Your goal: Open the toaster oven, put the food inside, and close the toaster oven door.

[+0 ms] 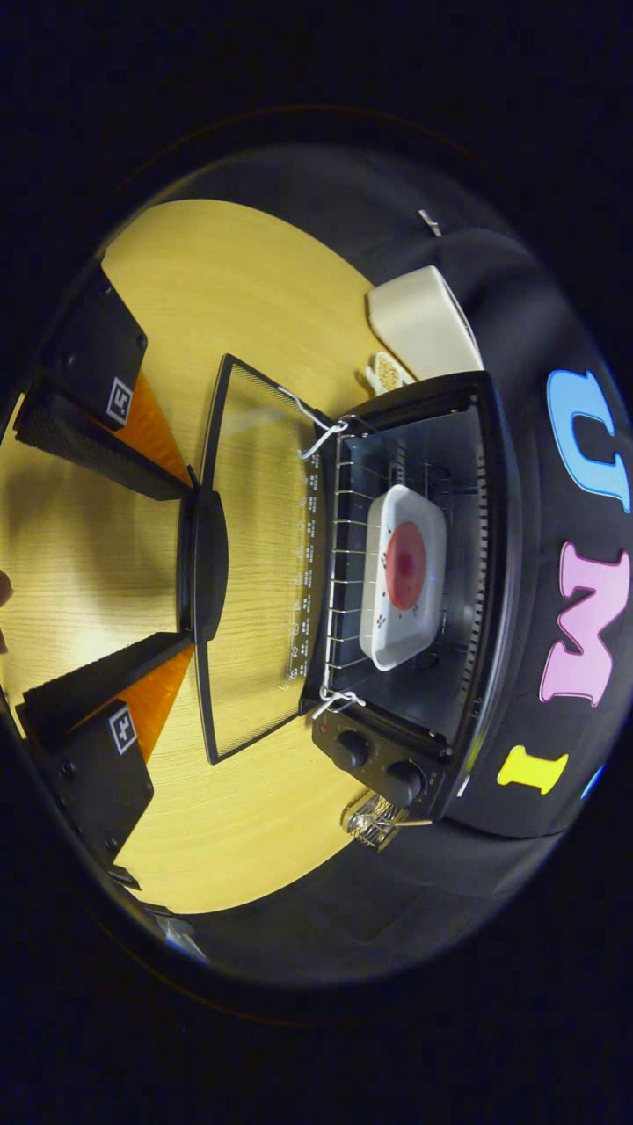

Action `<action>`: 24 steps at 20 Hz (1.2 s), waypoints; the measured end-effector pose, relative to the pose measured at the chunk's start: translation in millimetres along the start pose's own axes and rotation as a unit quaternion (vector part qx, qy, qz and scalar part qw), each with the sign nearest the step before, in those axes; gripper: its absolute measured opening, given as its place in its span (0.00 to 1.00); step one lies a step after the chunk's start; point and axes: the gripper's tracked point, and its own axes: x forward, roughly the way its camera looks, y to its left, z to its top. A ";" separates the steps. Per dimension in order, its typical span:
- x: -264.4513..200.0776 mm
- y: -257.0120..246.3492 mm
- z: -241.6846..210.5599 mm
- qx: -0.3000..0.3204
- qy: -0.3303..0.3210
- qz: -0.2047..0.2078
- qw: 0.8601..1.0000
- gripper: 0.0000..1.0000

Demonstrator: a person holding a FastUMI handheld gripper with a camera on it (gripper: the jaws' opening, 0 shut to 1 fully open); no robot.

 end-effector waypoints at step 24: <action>-66.7 -3.7 130.0 -0.024 -0.181 0.005 0.983 0.98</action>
